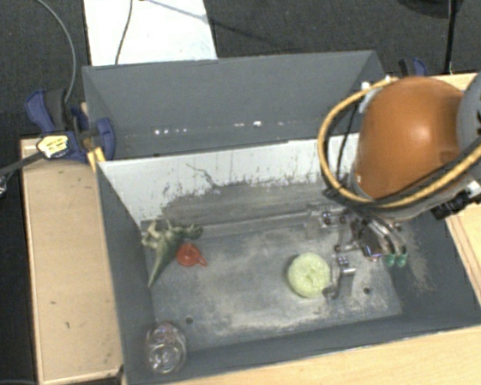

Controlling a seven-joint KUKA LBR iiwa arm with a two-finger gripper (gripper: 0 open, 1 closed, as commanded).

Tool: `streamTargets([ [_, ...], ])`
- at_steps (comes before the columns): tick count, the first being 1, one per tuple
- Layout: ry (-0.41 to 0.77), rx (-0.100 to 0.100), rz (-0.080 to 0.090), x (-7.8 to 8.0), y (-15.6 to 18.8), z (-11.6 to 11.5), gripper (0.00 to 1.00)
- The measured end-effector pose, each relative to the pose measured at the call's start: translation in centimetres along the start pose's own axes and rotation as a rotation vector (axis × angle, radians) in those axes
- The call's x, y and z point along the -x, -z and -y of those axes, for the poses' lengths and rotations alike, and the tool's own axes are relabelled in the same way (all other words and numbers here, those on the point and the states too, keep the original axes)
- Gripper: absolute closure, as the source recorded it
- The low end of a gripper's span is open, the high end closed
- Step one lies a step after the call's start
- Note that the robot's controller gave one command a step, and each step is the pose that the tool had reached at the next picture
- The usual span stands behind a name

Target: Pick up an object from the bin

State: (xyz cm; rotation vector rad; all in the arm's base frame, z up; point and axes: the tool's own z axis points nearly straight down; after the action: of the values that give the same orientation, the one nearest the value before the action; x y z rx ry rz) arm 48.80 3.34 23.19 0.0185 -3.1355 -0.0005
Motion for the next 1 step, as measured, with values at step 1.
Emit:
streamTargets([
  [1, -0.001, 0.0, 0.008, 0.14, 0.42, 0.02, 0.0],
])
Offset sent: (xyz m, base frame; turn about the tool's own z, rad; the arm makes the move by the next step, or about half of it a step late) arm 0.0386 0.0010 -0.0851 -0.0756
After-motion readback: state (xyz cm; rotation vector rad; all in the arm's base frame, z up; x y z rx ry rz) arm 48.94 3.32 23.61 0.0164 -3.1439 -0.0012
